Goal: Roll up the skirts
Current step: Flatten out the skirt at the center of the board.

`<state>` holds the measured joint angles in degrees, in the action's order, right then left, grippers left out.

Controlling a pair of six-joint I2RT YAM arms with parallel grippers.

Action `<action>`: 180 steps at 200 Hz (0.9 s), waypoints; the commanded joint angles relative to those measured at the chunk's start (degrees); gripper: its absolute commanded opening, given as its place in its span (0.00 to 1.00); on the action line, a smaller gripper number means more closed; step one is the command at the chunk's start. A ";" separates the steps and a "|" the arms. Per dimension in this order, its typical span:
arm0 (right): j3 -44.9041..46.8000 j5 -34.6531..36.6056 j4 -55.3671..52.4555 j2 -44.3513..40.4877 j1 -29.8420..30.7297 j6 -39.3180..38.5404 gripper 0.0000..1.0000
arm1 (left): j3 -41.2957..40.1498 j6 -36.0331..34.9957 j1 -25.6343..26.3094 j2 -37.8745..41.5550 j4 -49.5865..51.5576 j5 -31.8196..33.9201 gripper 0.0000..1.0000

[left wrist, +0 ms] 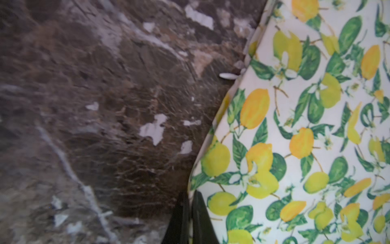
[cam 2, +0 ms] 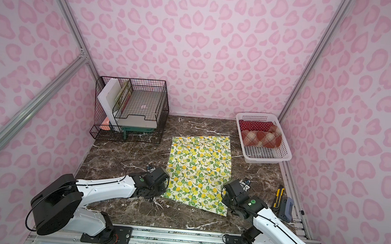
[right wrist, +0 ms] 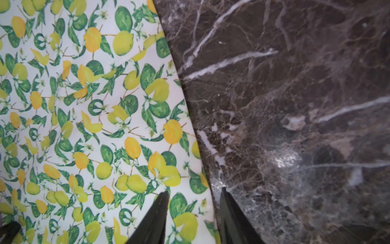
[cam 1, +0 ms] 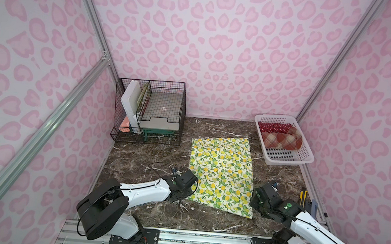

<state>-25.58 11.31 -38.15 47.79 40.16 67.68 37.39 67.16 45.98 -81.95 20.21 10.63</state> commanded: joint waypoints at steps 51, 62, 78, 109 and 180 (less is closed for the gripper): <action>0.40 -2.50 -7.88 2.92 18.28 18.10 0.48 | -0.68 -3.27 -1.24 -3.46 1.81 -3.78 0.07; -0.50 -2.15 -9.78 3.14 19.33 18.61 0.49 | -0.98 -3.43 -1.29 -2.53 2.18 -3.85 0.14; -0.13 -1.86 -11.28 1.33 19.34 19.66 0.50 | -1.33 -3.26 -1.33 -1.47 2.64 -4.28 0.24; 2.24 -2.43 -11.58 -2.40 19.03 21.33 0.50 | -1.61 -3.43 -1.32 -0.82 3.87 -4.65 0.36; 6.33 -2.26 -3.45 -1.18 16.46 19.65 0.40 | -3.10 -2.85 -1.32 1.27 7.86 -4.23 0.36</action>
<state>-20.32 8.64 -44.58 45.87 57.06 88.20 35.66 64.16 44.73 -81.06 15.75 7.94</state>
